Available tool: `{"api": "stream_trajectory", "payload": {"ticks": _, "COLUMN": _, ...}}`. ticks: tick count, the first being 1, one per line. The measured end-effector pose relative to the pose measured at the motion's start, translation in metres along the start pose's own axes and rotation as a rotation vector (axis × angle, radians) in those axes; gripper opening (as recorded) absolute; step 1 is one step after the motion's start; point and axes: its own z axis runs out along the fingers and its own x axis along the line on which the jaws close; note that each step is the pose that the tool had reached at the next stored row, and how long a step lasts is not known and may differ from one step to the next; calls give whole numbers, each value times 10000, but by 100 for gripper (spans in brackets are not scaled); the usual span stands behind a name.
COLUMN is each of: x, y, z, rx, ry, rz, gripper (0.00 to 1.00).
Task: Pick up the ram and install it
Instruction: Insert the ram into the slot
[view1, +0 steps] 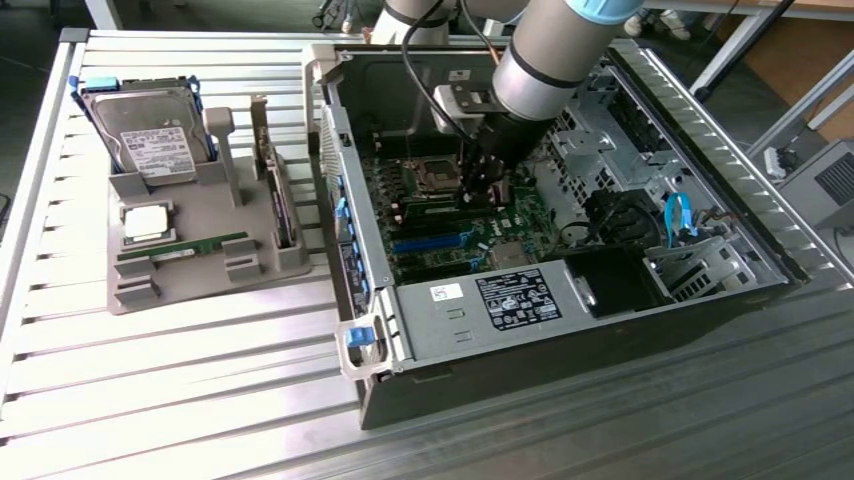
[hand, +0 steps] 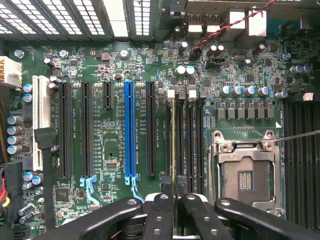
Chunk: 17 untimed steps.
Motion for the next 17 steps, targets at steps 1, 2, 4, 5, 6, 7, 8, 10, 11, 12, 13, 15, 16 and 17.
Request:
{"api": "stream_trajectory", "payload": {"ticks": 1, "x": 0, "y": 0, "z": 1, "rx": -4, "ry": 4, "rz": -58, "gripper": 11}}
{"api": "stream_trajectory", "payload": {"ticks": 2, "x": 0, "y": 0, "z": 3, "rx": -6, "ry": 7, "rz": -93, "gripper": 11}}
{"api": "stream_trajectory", "payload": {"ticks": 4, "x": 0, "y": -1, "z": 13, "rx": -5, "ry": 6, "rz": -62, "gripper": 11}}
{"api": "stream_trajectory", "payload": {"ticks": 5, "x": 0, "y": -2, "z": 16, "rx": -2, "ry": 2, "rz": -7, "gripper": 11}}
{"api": "stream_trajectory", "payload": {"ticks": 6, "x": -1, "y": -2, "z": 23, "rx": 4, "ry": -7, "rz": 54, "gripper": 11}}
{"api": "stream_trajectory", "payload": {"ticks": 7, "x": -1, "y": -2, "z": 24, "rx": 3, "ry": -5, "rz": 61, "gripper": 11}}
{"api": "stream_trajectory", "payload": {"ticks": 8, "x": -1, "y": -2, "z": 25, "rx": 4, "ry": -5, "rz": 63, "gripper": 11}}
{"api": "stream_trajectory", "payload": {"ticks": 10, "x": -1, "y": -2, "z": 30, "rx": 5, "ry": -9, "rz": 63, "gripper": 11}}
{"api": "stream_trajectory", "payload": {"ticks": 11, "x": -1, "y": -2, "z": 35, "rx": 5, "ry": -7, "rz": 63, "gripper": 11}}
{"api": "stream_trajectory", "payload": {"ticks": 12, "x": 0, "y": -2, "z": 37, "rx": 4, "ry": -4, "rz": 64, "gripper": 11}}
{"api": "stream_trajectory", "payload": {"ticks": 13, "x": 0, "y": -2, "z": 38, "rx": 4, "ry": -6, "rz": 63, "gripper": 11}}
{"api": "stream_trajectory", "payload": {"ticks": 15, "x": -1, "y": -3, "z": 39, "rx": 5, "ry": -11, "rz": 63, "gripper": 25}}
{"api": "stream_trajectory", "payload": {"ticks": 16, "x": 0, "y": -2, "z": 38, "rx": 4, "ry": -9, "rz": 63, "gripper": 31}}
{"api": "stream_trajectory", "payload": {"ticks": 17, "x": -1, "y": -2, "z": 37, "rx": 4, "ry": 0, "rz": 64, "gripper": 37}}
